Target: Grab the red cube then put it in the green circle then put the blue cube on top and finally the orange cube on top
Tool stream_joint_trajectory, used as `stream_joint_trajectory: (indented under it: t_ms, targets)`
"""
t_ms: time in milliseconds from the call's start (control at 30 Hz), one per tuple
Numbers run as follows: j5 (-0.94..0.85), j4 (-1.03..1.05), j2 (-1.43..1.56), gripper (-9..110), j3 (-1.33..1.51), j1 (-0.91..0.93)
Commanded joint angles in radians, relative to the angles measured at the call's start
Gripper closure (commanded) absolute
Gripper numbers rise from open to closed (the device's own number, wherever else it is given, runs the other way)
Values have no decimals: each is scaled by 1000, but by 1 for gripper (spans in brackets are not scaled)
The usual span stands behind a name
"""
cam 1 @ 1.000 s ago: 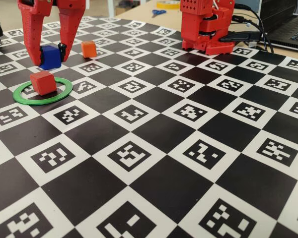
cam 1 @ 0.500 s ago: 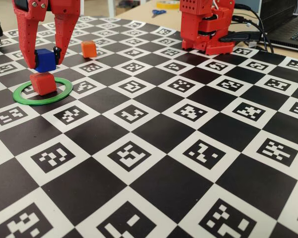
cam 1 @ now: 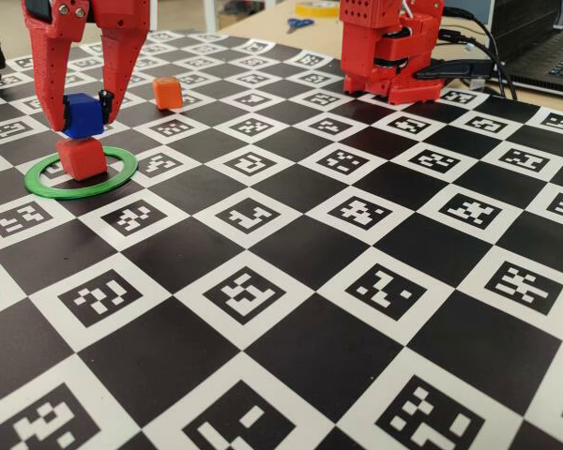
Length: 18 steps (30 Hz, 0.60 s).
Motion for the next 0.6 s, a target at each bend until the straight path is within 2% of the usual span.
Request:
stream_joint_trajectory:
  t_ms: [0,567]
  targets:
    - [11,-15,35,96,-94,-5]
    - [18,-31,12,96,-89,-14]
